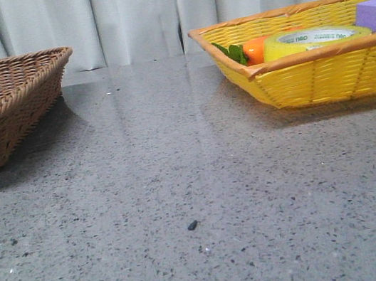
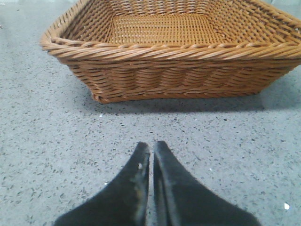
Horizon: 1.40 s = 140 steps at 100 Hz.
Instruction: Transfer tape with both arms
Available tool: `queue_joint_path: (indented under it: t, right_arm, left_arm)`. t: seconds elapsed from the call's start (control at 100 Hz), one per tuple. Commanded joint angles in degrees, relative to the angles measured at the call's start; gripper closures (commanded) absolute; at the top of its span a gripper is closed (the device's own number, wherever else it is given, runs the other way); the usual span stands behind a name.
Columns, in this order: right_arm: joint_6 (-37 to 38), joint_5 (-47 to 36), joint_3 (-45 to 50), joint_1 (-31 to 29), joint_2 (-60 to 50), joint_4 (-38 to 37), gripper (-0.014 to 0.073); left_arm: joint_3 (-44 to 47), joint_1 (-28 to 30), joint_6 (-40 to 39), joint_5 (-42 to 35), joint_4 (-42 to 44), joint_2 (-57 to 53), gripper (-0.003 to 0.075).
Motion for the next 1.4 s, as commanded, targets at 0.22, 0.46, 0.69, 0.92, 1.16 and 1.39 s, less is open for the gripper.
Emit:
queue_joint_path:
  t: [0.22, 0.46, 0.69, 0.92, 1.16, 1.39]
  right_arm:
    - [-0.4, -4.2, 1.2, -0.5, -1.1, 0.2, 0.0668]
    - [-0.4, -11.5, 1.2, -0.5, -1.1, 0.3, 0.0668]
    - [-0.4, -19.0, 1.2, -0.5, -1.1, 0.3, 0.0668]
    - [-0.3, -19.9, -1.0, -0.5, -1.0, 1.3, 0.0668]
    - [-0.3, -9.2, -10.3, -0.5, 5.1, 8.2, 0.0667]
    - [-0.3, -0.2, -22.5, -0.5, 20.0, 8.2, 0.0649]
  left_arm:
    - [0.6, -0.1, -0.4, -8.6, 0.2, -1.6, 0.0741]
    - [0.6, -0.1, -0.4, -14.5, 0.3, -1.6, 0.0741]
    - [0.6, -0.1, -0.4, -23.6, 0.4, -1.6, 0.0741]
    - [-2.4, -0.1, -0.5, -20.2, -0.3, -0.3, 0.0741]
    - [-11.7, -0.1, -0.5, -18.1, 1.1, 9.2, 0.0741]
    - [-20.2, -0.1, -0.5, -18.0, 1.1, 19.9, 0.0741]
